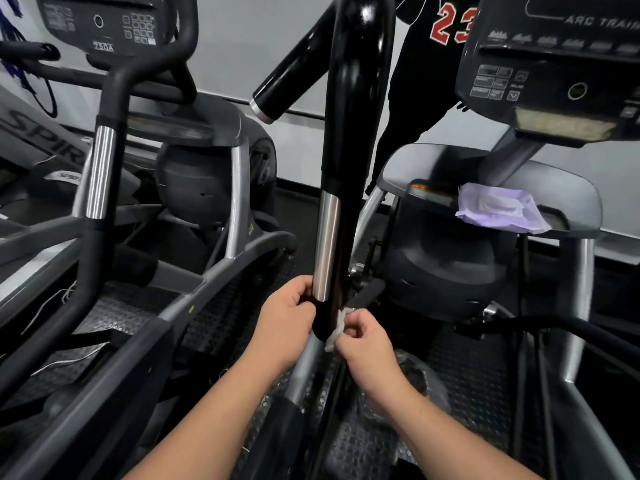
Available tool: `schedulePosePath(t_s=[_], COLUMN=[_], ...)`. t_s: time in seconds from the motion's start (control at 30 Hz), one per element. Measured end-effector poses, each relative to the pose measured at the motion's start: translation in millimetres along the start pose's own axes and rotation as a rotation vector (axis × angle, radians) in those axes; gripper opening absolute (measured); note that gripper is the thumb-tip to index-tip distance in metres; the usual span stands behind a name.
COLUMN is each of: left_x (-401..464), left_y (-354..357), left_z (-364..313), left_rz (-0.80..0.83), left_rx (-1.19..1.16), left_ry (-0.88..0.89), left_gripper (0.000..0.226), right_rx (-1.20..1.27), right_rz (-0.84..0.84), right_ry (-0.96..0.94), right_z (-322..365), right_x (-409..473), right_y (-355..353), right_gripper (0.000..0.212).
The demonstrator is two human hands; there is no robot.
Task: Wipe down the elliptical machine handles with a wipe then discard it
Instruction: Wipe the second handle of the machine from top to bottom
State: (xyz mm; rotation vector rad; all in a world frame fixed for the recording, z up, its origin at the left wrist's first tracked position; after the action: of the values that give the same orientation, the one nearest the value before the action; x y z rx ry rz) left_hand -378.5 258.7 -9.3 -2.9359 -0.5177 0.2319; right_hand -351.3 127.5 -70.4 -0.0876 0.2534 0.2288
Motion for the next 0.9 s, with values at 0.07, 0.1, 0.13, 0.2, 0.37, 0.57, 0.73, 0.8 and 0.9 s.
schedulePosePath(t_s=[0.07,0.1,0.13,0.2,0.37,0.57,0.73,0.8,0.9], left_x=[-1.8,-1.4,-2.3,-2.1,-2.6,-4.8,-5.2,-5.7,-5.7], left_y=[1.3,1.3,1.1,0.5,0.6,2.0,2.9,2.6,2.6], left_z=[-1.9,-2.9,-2.7,-2.0,-1.4,-2.3,-5.9,-6.1,-6.0], left_rz=[0.009,0.005,-0.001,-0.009,-0.007,-0.006,-0.009,-0.006,0.006], left_rx=[0.002,0.001,0.000,0.010,0.046,0.012,0.040,0.046,0.039], left_ry=[0.008,0.011,0.004,-0.007,-0.030,-0.085,-0.070,-0.080,-0.093], left_gripper=[0.046,0.048,0.049,0.050,0.050,0.048,0.050,0.050,0.049], right_rx=[0.025,0.048,0.058,0.037,-0.041,-0.100,-0.092,-0.146,-0.233], right_rz=[-0.011,-0.014,-0.021,-0.039,-0.063,-0.120,-0.114,-0.090,-0.071], right_ry=[-0.036,-0.073,-0.108,-0.142,-0.118,-0.141,-0.148,-0.148,-0.134], right_z=[5.0,10.1,13.5,14.6,4.1,12.5,17.2,14.2,10.3], right_x=[-2.6,-2.6,-4.3,-7.8,-14.8,-19.1,-17.5,-18.3,-18.9], right_y=[-0.8,-0.2,0.0,2.0,7.4,9.8,8.7,6.6,4.2], right_gripper=[0.016,0.017,0.018,0.019,0.022,0.023,0.023,0.024,0.025])
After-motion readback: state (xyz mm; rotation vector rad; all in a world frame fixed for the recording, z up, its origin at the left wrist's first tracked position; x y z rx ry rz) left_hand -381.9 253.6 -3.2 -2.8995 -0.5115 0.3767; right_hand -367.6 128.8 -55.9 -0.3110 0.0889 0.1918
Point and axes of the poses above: each hand's wrist, its own x-axis towards the middle knuckle, its own y-axis out of the palm, z = x × y, the point moved 3 cm from there along x, towards the middle knuckle, and after that the axes turned 1 degree about -z, right-handed, at the moved point
